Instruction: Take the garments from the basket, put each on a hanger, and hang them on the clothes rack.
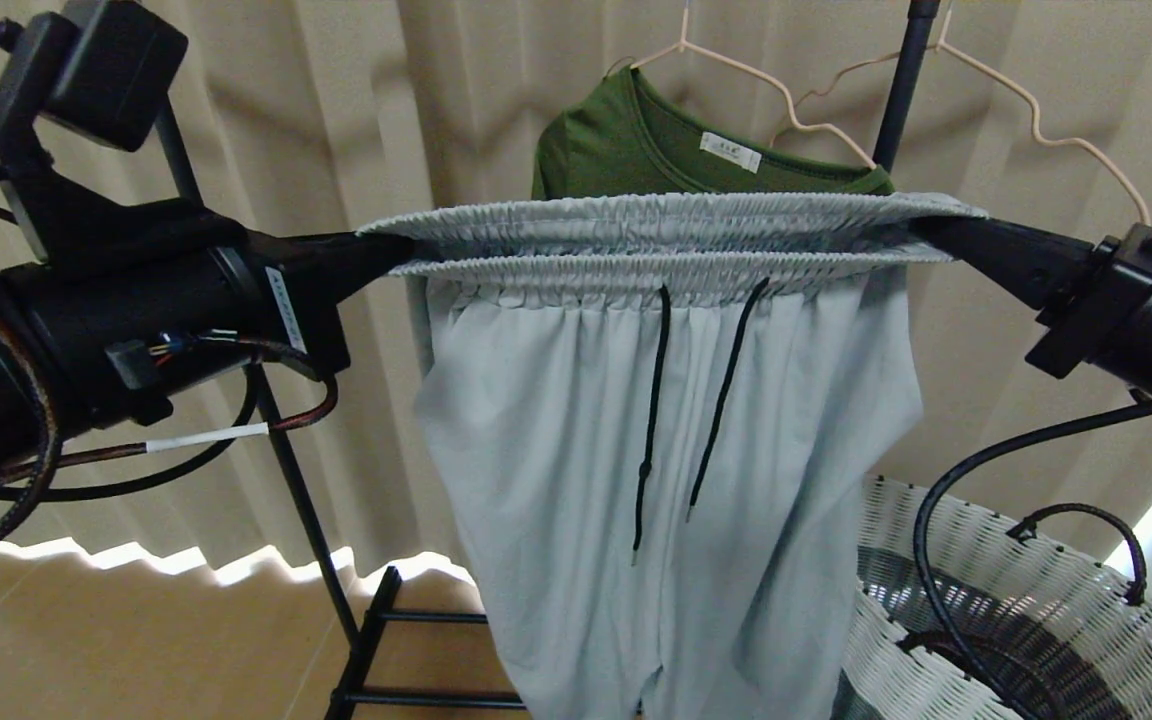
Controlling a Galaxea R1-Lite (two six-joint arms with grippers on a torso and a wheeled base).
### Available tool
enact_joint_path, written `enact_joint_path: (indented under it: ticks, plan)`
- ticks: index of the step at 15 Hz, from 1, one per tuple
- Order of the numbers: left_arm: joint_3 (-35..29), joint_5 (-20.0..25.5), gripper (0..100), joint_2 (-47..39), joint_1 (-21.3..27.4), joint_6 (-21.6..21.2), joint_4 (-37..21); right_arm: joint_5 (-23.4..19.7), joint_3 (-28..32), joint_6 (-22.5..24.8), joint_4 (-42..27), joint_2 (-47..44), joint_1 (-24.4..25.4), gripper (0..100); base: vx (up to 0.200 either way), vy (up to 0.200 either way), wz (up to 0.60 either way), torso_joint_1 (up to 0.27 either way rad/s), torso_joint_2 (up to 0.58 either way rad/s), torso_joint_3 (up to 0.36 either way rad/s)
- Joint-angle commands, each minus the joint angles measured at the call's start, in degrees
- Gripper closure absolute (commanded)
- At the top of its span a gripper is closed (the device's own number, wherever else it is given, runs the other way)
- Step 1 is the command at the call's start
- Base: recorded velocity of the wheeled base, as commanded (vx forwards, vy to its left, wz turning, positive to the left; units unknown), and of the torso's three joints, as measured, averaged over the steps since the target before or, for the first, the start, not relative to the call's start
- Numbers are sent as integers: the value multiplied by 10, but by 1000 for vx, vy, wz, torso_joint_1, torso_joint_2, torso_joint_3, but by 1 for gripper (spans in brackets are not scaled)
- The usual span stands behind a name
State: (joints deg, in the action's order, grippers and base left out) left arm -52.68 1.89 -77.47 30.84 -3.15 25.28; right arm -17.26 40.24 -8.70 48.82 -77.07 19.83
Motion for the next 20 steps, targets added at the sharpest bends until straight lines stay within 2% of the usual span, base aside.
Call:
enact_joint_path:
  ticks: [1,7,8,14,18,20]
  plan:
    - [-3,0,100,-2,0,-1,0,-1,0,3,0,3,0,100,0,0,0,0,0,0]
    - [-20,0,100,0,0,-8,1,-1,-1,21,-3,2,0,100,0,0,0,0,0,0]
    - [-22,0,100,0,0,-8,3,-1,-3,21,-3,2,0,0,0,0,0,0,0,0]
    - [-6,0,100,-4,-18,-13,10,-5,-56,19,4,31,3,0,0,0,0,0,0,0]
    - [13,-1,100,-14,-61,-46,14,-63,-92,19,2,73,6,0,0,0,0,0,0,0]
    - [29,-1,100,-22,-83,-72,50,-80,-104,19,1,83,15,0,0,0,0,0,0,0]
